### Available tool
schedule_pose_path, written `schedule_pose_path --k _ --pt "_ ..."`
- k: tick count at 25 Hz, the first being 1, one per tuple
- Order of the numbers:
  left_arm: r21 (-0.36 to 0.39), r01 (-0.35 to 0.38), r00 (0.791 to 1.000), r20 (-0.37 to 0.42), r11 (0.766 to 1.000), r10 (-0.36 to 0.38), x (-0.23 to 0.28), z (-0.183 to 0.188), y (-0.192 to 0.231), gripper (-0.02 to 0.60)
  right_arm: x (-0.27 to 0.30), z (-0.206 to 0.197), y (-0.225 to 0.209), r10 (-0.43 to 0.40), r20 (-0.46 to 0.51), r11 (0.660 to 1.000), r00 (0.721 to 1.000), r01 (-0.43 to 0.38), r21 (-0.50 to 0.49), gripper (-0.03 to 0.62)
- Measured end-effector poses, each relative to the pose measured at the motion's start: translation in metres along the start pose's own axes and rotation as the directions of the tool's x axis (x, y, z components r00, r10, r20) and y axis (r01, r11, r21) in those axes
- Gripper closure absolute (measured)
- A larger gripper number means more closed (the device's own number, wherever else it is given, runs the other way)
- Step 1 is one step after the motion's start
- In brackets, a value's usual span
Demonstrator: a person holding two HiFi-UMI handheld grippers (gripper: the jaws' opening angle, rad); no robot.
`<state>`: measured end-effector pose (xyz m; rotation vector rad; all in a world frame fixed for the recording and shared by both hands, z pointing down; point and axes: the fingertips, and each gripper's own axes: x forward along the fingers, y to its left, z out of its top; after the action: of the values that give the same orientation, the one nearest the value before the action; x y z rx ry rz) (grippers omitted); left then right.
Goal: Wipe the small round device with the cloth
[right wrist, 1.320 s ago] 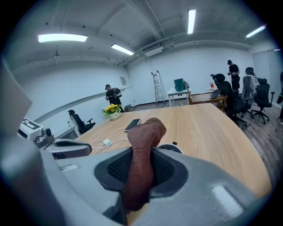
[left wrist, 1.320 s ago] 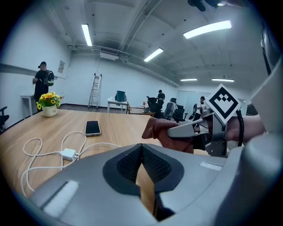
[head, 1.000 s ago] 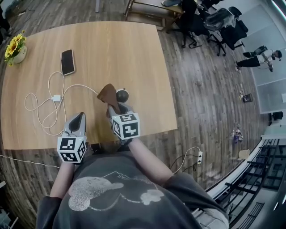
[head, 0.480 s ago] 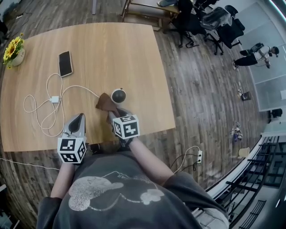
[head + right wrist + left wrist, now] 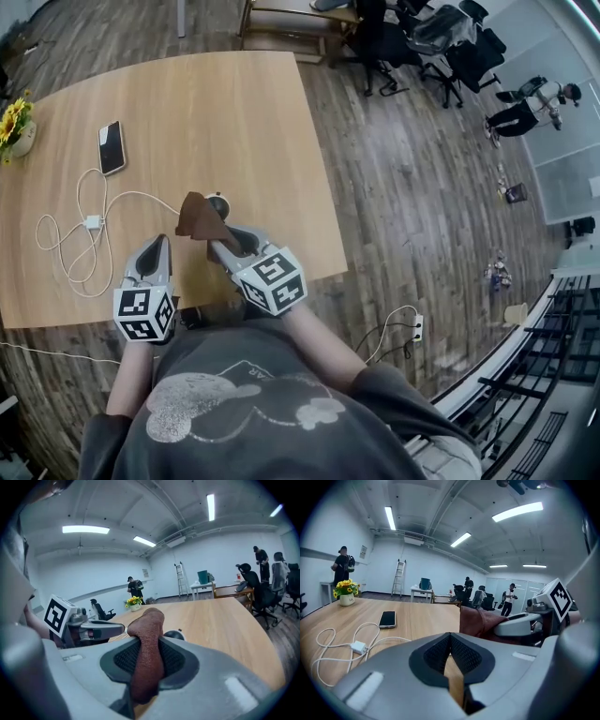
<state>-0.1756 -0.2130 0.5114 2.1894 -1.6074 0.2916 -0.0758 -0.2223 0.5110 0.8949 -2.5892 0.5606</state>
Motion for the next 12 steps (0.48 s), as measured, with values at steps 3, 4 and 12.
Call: schedule_pose_path --k 3,4,12 --pt "-0.002 -0.023 1.0 0.016 1.0 0.023 0.009 0.008 -0.021 0.563 -0.024 0.012 -0.03 -0.007 0.053 0.999 0.999 0.005 0.033 0.51" --pt "-0.001 -0.033 0.999 0.017 0.999 0.033 0.012 0.009 -0.028 0.563 -0.031 0.014 -0.041 -0.009 0.061 0.999 0.998 0.006 0.037 0.51" --pt "-0.03 -0.131 0.991 0.002 0.991 0.131 0.021 0.016 -0.067 0.563 -0.053 0.003 -0.103 0.048 0.037 0.997 0.998 -0.05 0.057 0.51"
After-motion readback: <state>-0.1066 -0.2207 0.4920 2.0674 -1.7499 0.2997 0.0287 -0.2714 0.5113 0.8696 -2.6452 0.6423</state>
